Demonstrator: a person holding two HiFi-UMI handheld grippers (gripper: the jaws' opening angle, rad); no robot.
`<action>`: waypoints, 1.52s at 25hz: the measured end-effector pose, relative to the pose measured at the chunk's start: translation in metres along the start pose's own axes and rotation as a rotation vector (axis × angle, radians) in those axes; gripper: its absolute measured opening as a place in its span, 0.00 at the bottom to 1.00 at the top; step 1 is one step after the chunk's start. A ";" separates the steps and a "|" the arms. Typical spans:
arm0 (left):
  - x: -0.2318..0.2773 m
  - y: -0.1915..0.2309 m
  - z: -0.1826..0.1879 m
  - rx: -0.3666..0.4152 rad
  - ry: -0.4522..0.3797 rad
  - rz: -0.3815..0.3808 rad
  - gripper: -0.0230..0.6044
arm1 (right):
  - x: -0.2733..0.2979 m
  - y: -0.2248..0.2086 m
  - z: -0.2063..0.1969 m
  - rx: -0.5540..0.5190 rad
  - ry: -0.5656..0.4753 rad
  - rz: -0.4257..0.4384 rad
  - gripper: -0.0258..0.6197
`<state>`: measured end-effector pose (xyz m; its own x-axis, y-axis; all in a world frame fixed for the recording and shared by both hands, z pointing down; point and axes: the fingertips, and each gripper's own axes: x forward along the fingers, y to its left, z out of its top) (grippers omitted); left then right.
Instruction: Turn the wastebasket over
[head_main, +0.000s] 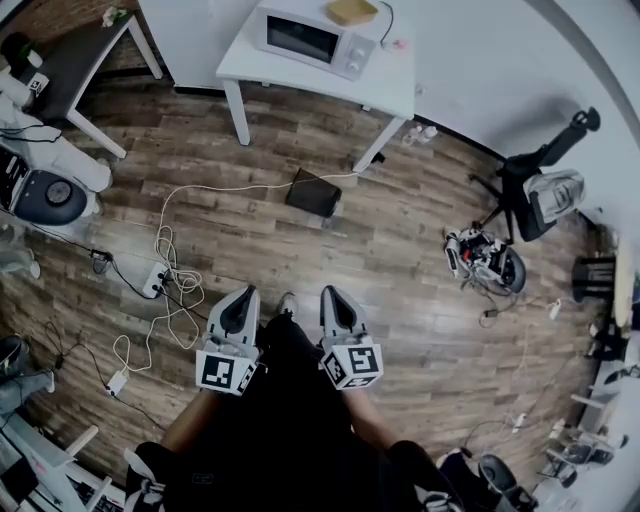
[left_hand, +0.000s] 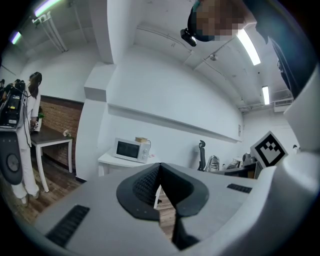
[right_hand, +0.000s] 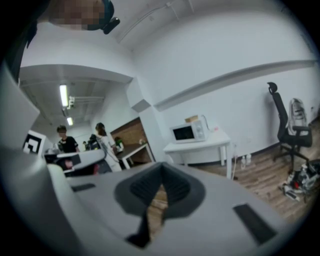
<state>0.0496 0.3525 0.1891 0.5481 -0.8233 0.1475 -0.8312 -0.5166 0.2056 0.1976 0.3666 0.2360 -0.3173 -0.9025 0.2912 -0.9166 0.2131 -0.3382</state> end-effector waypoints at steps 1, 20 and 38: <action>0.004 0.001 0.001 0.000 0.002 0.001 0.09 | 0.004 -0.003 0.001 0.003 0.004 0.000 0.09; 0.131 0.121 0.048 -0.002 -0.012 -0.128 0.09 | 0.168 -0.002 0.023 0.038 0.023 -0.109 0.09; 0.235 0.278 0.065 -0.048 0.093 -0.252 0.09 | 0.362 -0.002 0.015 0.085 0.105 -0.298 0.09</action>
<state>-0.0582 0.0000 0.2178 0.7454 -0.6437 0.1734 -0.6631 -0.6890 0.2925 0.0881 0.0337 0.3289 -0.0654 -0.8761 0.4776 -0.9508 -0.0905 -0.2962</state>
